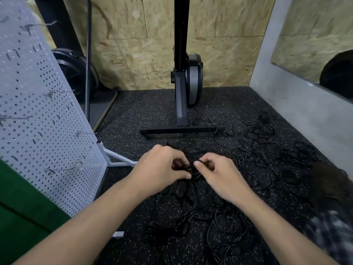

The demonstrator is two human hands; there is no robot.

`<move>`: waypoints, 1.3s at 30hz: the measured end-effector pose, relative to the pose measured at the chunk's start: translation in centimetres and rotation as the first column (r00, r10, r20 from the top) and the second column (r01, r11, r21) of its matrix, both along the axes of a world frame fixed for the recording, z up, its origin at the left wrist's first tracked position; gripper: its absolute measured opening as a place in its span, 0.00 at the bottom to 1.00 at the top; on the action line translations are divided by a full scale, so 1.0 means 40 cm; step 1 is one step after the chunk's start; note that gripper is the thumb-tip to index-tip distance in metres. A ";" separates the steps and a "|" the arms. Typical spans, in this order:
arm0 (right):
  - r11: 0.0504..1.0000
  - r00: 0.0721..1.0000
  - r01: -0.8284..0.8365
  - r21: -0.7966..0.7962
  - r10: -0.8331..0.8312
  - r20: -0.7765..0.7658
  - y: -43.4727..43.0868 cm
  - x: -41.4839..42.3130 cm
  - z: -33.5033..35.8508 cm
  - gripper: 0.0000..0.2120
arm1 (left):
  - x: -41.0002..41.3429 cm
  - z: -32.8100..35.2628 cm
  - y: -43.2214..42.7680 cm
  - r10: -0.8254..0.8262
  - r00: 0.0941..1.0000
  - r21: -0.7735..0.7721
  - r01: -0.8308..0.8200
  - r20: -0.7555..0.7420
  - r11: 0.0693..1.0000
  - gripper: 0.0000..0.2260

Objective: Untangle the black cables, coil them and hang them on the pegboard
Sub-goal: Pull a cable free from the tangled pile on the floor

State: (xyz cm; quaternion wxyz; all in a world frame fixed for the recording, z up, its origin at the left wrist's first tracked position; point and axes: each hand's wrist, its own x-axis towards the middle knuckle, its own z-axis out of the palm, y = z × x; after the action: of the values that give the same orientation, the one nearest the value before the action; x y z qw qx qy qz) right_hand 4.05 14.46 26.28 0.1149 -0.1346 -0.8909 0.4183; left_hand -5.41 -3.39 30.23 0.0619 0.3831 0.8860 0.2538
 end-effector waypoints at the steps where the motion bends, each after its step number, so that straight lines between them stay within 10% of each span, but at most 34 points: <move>1: 1.000 1.000 -0.011 0.003 0.011 0.004 -0.005 0.004 -0.003 0.09 | 0.001 0.001 0.003 0.012 0.999 -0.046 -0.014 -0.033 0.999 0.07; 13: 0.937 0.988 0.153 -0.314 -0.156 0.016 -0.007 -0.044 -0.010 0.12 | -0.032 -0.011 -0.006 0.113 0.989 0.318 -0.137 0.095 0.938 0.05; 21: 0.992 0.997 0.032 -0.121 -0.023 0.072 0.015 -0.028 0.021 0.10 | -0.004 -0.017 -0.025 -0.012 0.949 0.194 -0.052 0.315 0.980 0.02; 30: 0.982 0.987 0.158 -0.106 -0.155 0.040 -0.032 -0.053 0.018 0.11 | -0.010 -0.020 -0.002 0.167 0.985 0.287 -0.146 -0.050 0.947 0.06; 39: 0.978 0.990 0.119 -0.171 -0.104 0.098 -0.022 -0.060 0.030 0.13 | -0.030 -0.036 -0.044 0.104 0.971 0.340 -0.175 0.216 0.924 0.04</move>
State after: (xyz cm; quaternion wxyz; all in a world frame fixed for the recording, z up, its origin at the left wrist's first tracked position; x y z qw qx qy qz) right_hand 1.63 13.59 27.49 0.0863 -0.2123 -0.8455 0.4823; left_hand -6.62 -5.14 28.79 0.0592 0.2973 0.8401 0.4499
